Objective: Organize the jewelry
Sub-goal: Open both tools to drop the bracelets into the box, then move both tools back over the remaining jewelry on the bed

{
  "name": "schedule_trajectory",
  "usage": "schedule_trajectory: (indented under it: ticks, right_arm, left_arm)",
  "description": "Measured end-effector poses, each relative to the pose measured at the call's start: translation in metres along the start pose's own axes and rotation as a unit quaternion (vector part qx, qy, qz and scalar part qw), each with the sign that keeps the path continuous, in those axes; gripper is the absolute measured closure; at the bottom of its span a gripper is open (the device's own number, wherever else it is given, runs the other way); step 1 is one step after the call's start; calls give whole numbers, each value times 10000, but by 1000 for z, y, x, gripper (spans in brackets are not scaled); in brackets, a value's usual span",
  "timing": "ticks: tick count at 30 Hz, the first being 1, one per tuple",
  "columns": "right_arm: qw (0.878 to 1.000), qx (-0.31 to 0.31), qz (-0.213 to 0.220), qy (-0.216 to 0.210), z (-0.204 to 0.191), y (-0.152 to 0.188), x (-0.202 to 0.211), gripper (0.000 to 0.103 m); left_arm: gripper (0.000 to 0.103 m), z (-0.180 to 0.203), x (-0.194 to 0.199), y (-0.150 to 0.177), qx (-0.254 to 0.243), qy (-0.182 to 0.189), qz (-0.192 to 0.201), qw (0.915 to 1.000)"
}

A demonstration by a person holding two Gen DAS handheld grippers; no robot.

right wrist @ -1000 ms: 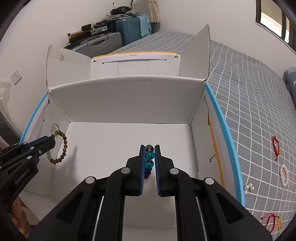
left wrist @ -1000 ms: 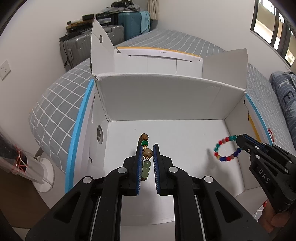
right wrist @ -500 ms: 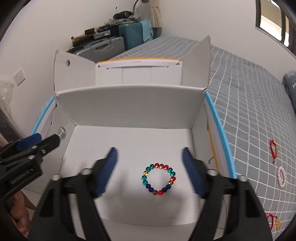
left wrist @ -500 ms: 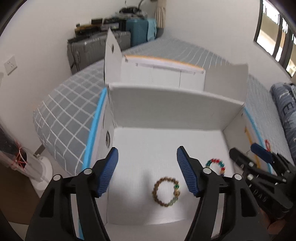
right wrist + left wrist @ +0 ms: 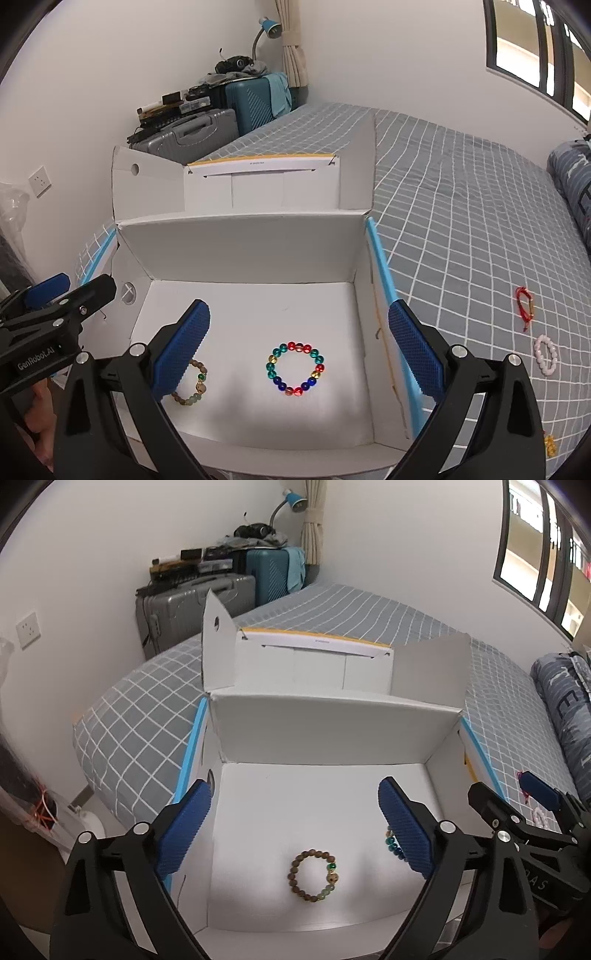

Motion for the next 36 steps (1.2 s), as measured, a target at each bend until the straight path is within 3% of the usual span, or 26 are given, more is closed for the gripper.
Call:
schedule_trajectory:
  ticks: [13,27,36]
  right_arm:
    - [9987,-176,305,372,56,6,49,8]
    - [9933,-577,423,908,140,27,103,8]
    - [9849,-939,329,1414,209,57,135,8]
  left_arm:
    - [11,58,21,-2,-340,309,143,9988]
    - [12,171,49,9,-1039,830,177,9910]
    - [11,231,53,25,-1396,1105,75,9840]
Point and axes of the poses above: each gripper's, at about its wrist camera, not at the fingertips, and x roughly against the way its jaws point, z to its right, y to its underside, the point moved 8 cm from there along -x, roughly the way its jaws point, and after that the axes turned 5 degrees about -z, right-handed, at the moved point
